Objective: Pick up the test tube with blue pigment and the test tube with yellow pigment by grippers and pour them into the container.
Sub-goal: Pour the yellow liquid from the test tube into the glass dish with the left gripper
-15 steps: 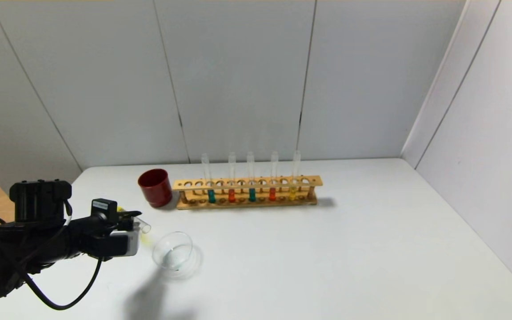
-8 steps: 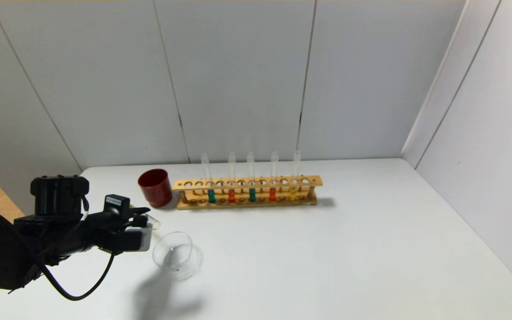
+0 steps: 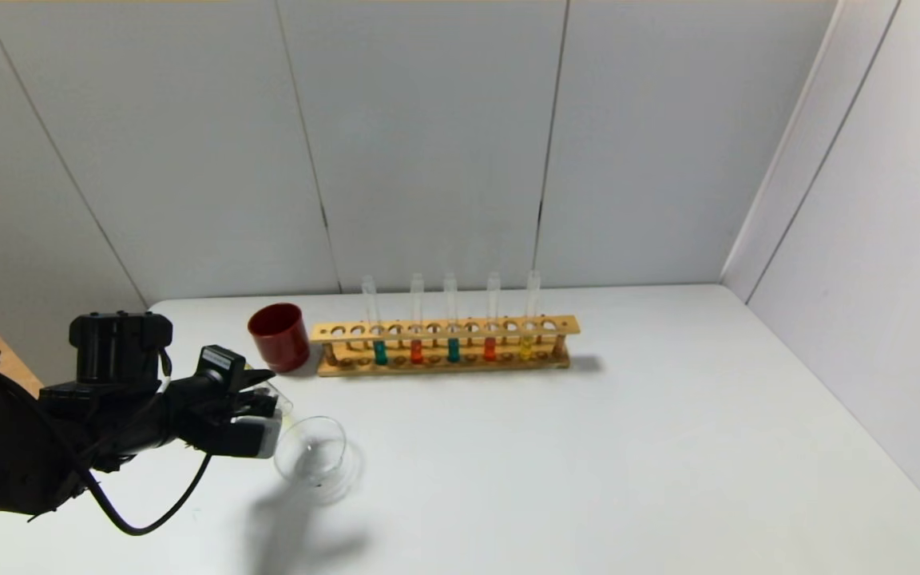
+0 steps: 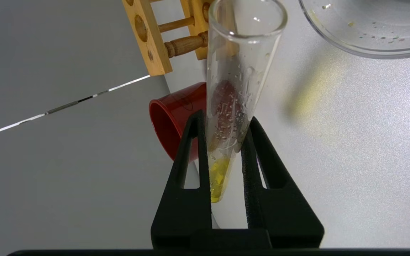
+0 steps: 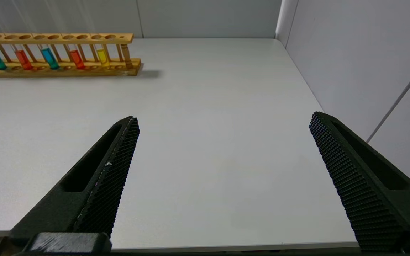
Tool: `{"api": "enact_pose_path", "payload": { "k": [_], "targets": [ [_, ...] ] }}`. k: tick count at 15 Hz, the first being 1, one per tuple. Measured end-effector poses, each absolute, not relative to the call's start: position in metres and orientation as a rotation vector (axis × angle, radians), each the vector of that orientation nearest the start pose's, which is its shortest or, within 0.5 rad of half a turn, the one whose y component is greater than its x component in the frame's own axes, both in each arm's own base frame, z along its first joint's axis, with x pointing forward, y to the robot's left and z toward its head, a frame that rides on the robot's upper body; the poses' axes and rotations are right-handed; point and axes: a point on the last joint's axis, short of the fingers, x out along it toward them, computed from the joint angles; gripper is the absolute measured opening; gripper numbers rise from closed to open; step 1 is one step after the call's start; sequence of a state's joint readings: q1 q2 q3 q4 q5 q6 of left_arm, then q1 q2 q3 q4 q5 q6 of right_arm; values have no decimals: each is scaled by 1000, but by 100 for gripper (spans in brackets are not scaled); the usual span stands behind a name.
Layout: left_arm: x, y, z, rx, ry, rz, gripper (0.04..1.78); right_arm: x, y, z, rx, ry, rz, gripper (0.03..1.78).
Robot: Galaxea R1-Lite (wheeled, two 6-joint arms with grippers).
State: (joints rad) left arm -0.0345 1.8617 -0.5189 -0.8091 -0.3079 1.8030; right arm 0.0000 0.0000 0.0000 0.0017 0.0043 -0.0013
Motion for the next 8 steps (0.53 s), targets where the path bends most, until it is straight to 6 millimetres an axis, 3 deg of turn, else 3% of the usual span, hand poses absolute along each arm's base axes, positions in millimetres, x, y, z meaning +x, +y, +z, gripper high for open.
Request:
{"api": "enact_pose_path", "payload": {
  "k": [8],
  "targets": [
    [288, -14, 80, 1733, 67, -719, 31, -23, 0, 75, -1, 2, 4, 175]
  ]
}}
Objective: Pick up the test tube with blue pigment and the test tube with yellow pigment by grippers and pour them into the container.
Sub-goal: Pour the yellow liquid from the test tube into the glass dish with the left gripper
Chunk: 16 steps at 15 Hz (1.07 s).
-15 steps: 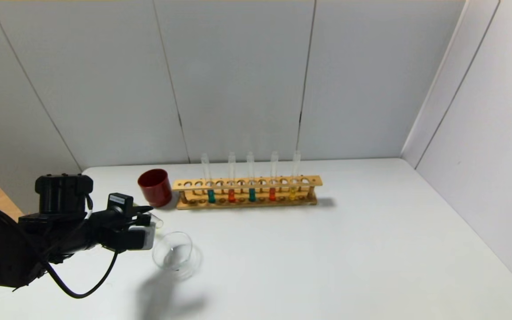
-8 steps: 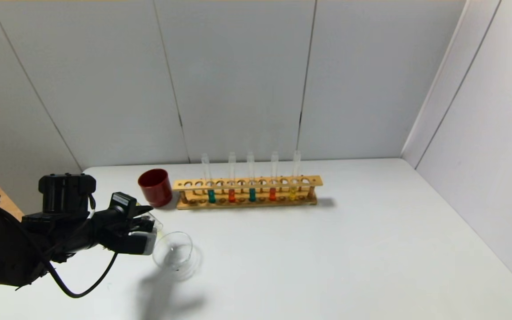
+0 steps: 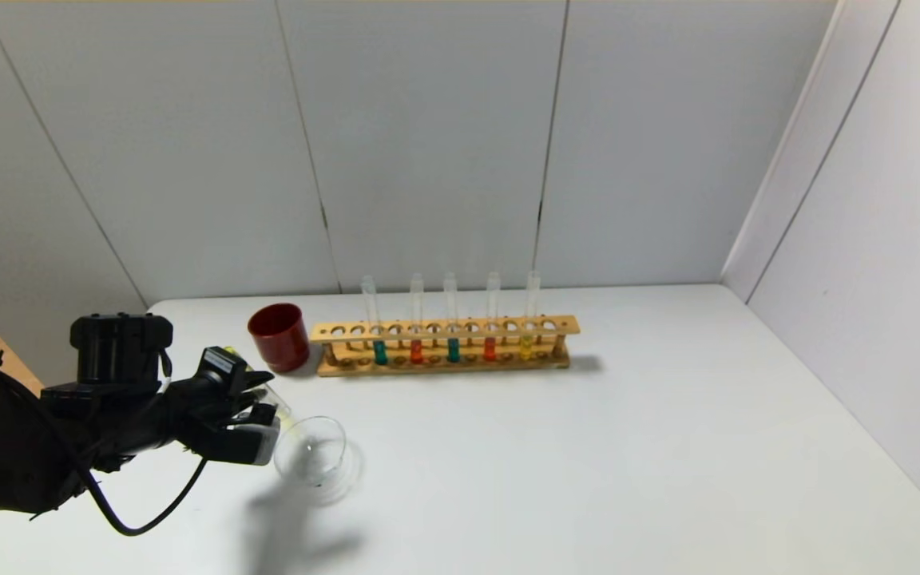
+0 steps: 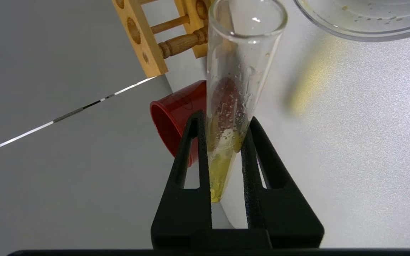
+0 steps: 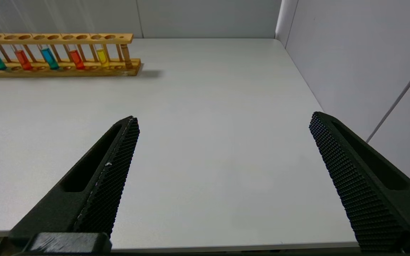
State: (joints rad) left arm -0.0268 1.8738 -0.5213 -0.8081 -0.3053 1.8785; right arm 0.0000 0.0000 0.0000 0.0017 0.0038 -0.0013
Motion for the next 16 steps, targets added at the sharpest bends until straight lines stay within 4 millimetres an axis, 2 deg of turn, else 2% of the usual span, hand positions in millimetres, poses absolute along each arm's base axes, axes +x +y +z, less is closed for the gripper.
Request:
{"api": "enact_pose_path", "payload": {
  "k": [6, 16],
  "targets": [
    [287, -15, 75, 1739, 70, -740, 31, -23, 0, 75, -1, 2, 4, 175],
    [290, -15, 78, 1874, 9, -738, 31, -23, 0, 75, -1, 2, 4, 175]
  ]
}}
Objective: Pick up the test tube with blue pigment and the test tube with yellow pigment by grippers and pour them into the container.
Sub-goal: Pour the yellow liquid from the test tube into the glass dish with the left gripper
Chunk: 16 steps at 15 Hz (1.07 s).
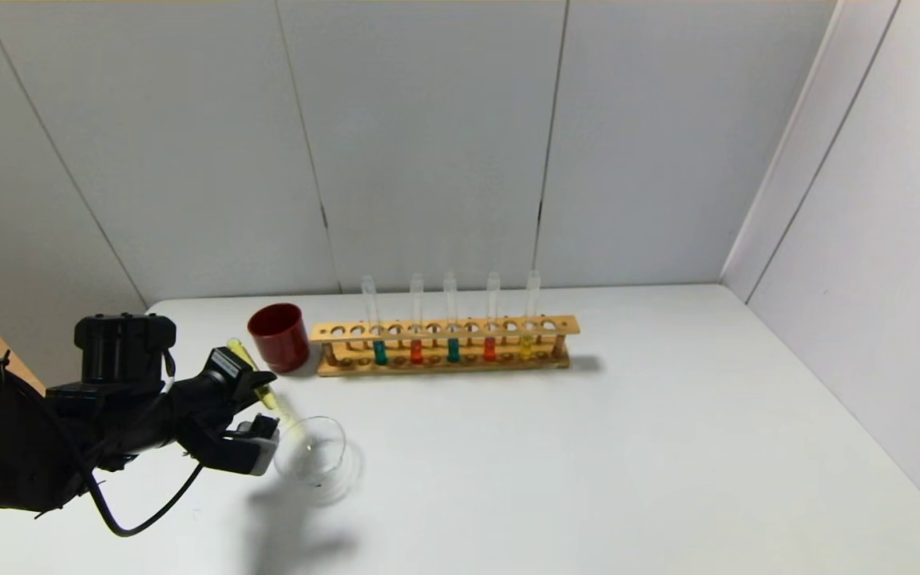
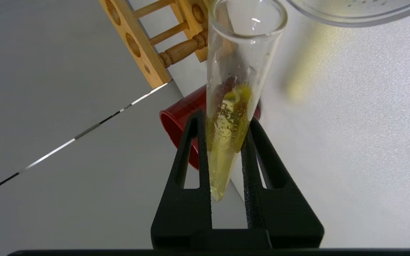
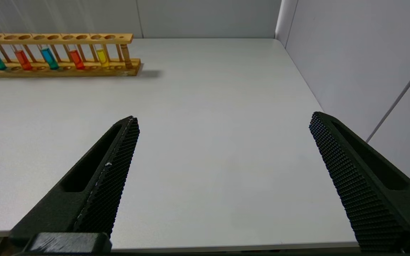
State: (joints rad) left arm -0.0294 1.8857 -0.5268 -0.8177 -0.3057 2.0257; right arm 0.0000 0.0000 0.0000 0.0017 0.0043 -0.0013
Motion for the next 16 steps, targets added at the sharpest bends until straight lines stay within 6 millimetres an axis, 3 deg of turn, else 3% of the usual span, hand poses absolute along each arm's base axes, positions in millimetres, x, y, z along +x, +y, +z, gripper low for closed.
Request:
{"api": "enact_pose_path", "payload": {
  "k": [16],
  "targets": [
    [298, -26, 84, 2019, -85, -727, 31, -23, 0, 75, -1, 2, 4, 175]
  ]
}}
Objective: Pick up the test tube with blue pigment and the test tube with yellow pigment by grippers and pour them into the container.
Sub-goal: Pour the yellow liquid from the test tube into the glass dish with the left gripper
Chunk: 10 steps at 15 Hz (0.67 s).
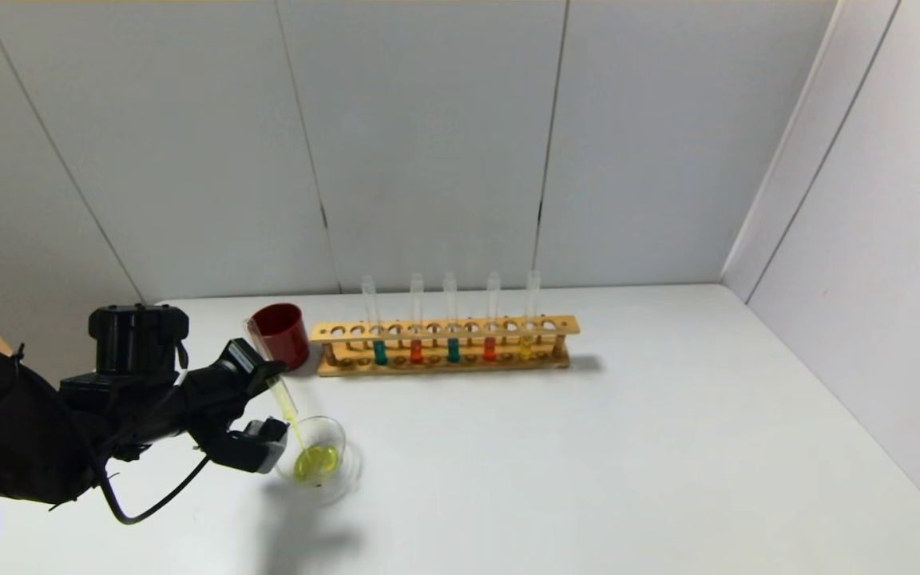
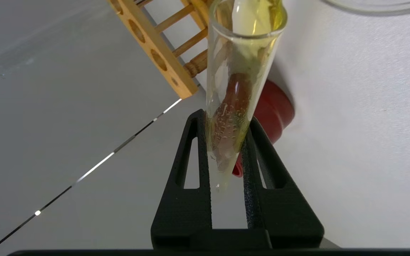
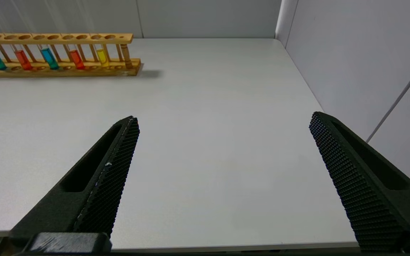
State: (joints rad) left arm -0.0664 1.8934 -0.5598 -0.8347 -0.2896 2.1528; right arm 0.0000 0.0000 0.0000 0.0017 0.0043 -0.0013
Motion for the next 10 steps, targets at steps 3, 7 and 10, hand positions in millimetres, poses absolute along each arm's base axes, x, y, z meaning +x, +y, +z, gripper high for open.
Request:
{"api": "enact_pose_path", "payload": {
  "k": [3, 7, 10],
  "targets": [
    [298, -26, 85, 2093, -118, -727, 31, -23, 0, 75, -1, 2, 4, 175],
    [299, -27, 86, 2118, -137, -713, 31, -23, 0, 75, -1, 2, 4, 175],
    [299, -30, 89, 2165, -173, -705, 31, -23, 0, 75, -1, 2, 4, 175]
  ]
}}
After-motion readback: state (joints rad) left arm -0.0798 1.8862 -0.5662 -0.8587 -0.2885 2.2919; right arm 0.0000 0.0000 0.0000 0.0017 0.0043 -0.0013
